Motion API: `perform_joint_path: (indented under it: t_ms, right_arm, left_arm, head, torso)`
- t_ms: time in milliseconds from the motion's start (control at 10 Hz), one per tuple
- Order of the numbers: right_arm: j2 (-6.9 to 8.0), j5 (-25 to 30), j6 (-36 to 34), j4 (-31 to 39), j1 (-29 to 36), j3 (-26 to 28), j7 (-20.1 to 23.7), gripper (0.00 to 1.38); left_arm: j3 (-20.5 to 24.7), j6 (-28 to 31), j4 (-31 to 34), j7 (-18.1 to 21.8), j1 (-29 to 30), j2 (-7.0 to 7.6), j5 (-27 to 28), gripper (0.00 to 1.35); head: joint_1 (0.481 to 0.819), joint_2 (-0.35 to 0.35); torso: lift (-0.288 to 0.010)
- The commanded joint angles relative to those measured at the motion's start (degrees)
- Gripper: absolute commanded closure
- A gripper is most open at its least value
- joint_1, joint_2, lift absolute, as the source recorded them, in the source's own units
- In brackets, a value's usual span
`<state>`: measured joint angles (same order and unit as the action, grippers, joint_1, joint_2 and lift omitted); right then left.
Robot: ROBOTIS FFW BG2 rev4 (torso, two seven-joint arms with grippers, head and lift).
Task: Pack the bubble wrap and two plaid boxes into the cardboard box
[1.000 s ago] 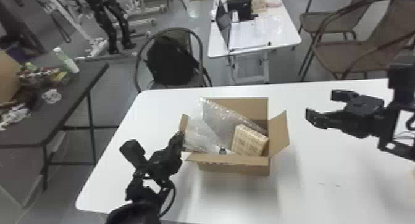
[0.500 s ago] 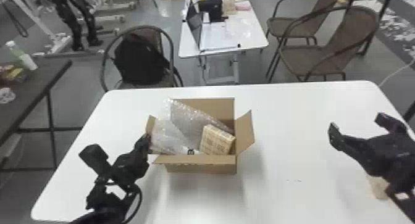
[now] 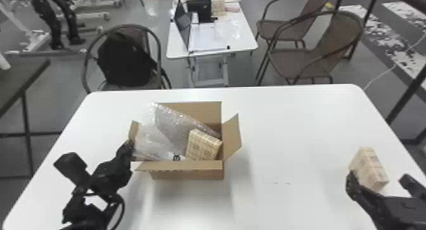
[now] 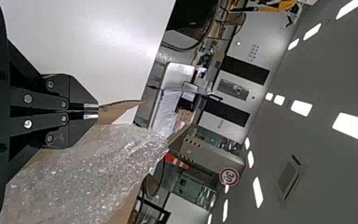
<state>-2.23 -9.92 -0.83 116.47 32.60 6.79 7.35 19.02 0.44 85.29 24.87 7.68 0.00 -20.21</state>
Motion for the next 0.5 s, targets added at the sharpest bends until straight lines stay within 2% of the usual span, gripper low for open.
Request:
perform_joint_path:
  t_ms: [0,400]
  right_arm:
    - [-0.76,-2.56,1.62,-3.62,0.27,2.53,0.65,0.12]
    - [-0.85,-0.98,1.18,-12.5,-4.65,8.59,5.74,0.12]
  left_arm:
    - [-0.03,0.09,0.05,0.0,-0.04,-0.15,-0.01,1.22]
    - [-0.12,0.18,-0.04,0.0,-0.12,-0.15,-0.01,1.22]
  head:
    - [0.695,0.08]
    - [0.695,0.012]
  torso:
    - [-0.071]
    - [-0.071]
